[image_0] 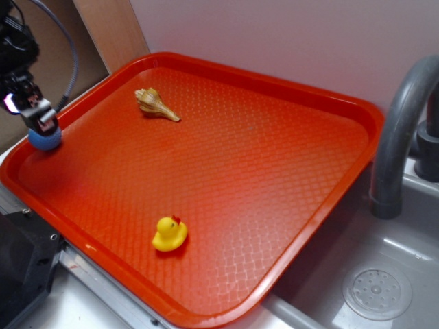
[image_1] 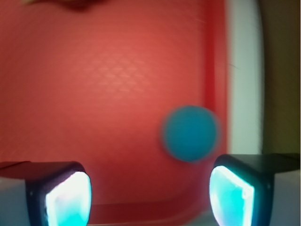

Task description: Grab the blue ball.

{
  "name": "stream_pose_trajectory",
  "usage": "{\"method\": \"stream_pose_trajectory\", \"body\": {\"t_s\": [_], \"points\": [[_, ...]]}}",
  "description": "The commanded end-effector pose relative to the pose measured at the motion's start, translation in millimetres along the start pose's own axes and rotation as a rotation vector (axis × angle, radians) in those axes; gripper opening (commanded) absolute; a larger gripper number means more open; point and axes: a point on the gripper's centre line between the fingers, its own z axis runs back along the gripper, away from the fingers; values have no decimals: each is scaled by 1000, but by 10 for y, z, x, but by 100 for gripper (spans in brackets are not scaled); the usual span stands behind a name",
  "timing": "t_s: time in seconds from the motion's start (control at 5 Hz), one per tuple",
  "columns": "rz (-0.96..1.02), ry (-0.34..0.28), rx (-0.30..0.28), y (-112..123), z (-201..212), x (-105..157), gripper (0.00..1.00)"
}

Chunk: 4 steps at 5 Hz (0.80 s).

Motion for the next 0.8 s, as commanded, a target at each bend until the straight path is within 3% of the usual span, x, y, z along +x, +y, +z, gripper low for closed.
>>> {"method": "stream_pose_trajectory", "body": {"t_s": [0.0, 0.2, 0.6], "points": [[201, 2, 62, 72, -28, -143, 100], [294, 3, 81, 144, -80, -153, 100], [279, 9, 33, 22, -179, -29, 100]]}}
